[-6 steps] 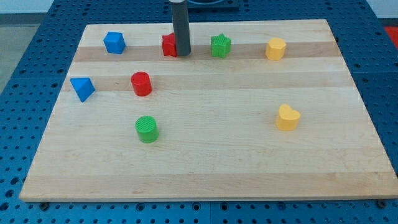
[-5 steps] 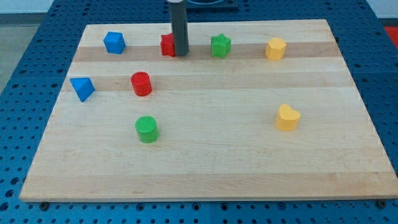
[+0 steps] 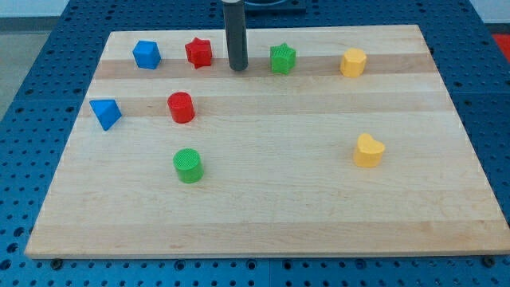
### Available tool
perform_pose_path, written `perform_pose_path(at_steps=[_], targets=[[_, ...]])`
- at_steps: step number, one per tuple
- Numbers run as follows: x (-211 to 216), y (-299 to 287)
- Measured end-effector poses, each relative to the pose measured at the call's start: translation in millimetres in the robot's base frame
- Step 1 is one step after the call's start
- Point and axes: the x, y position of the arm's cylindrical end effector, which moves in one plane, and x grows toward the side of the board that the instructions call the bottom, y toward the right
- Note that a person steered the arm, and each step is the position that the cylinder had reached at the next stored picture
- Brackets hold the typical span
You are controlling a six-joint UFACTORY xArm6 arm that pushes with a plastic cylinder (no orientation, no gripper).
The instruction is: Place the arm towards the top side of the board
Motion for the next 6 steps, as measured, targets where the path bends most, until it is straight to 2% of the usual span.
perform_pose_path(at_steps=[1, 3, 6], targets=[[-52.5, -3.5], [-57.8, -11.2], [-65.2, -103.1]])
